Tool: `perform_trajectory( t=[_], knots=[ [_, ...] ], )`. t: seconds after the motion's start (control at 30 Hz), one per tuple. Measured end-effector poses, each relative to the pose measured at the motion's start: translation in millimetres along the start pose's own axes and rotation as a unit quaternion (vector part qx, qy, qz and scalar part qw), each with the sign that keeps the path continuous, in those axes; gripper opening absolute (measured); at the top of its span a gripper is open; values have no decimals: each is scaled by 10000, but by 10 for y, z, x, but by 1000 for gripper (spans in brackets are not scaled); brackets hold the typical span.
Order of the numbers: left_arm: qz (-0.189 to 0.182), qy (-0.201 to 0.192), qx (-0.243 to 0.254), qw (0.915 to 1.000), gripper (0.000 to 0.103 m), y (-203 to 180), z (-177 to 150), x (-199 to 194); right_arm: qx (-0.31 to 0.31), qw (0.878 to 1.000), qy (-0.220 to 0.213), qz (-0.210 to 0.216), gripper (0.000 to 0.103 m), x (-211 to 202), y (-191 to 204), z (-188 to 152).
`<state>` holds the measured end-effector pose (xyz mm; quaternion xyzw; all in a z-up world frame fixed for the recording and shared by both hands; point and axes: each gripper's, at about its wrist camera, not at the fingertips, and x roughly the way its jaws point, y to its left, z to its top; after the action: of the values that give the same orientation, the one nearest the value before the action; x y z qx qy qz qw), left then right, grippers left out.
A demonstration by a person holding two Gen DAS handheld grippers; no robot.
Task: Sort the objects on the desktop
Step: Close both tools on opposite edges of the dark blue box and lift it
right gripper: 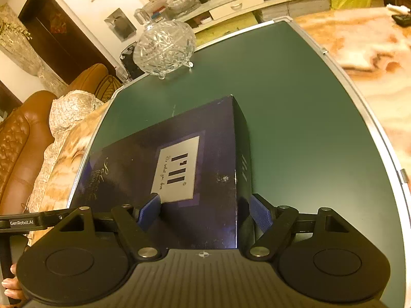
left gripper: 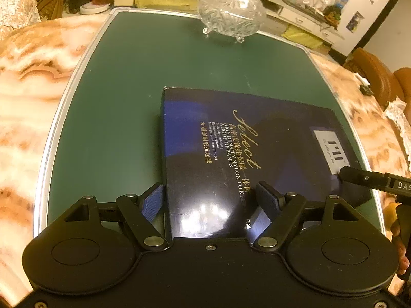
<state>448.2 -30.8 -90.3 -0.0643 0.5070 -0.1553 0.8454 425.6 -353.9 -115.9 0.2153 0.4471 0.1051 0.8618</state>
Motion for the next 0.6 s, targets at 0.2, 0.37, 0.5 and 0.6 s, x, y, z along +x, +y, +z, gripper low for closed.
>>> perform_trajectory(
  t=[0.2, 0.37, 0.5, 0.6],
  knots=[
    [66, -76, 106, 9999, 77, -96, -78, -205, -74, 10000, -54, -7, 80, -194, 81, -81],
    [82, -130, 211, 9997, 77, -180, -180, -445, -142, 9998, -111, -2, 80, -411, 171, -164],
    [68, -205, 281, 9994, 77, -250, -313, -687, -171, 9997, -182, -6, 80, -631, 256, -256],
    [65, -256, 321, 9991, 77, -305, -439, -871, -182, 9996, -210, -22, 80, -806, 323, -354]
  ],
)
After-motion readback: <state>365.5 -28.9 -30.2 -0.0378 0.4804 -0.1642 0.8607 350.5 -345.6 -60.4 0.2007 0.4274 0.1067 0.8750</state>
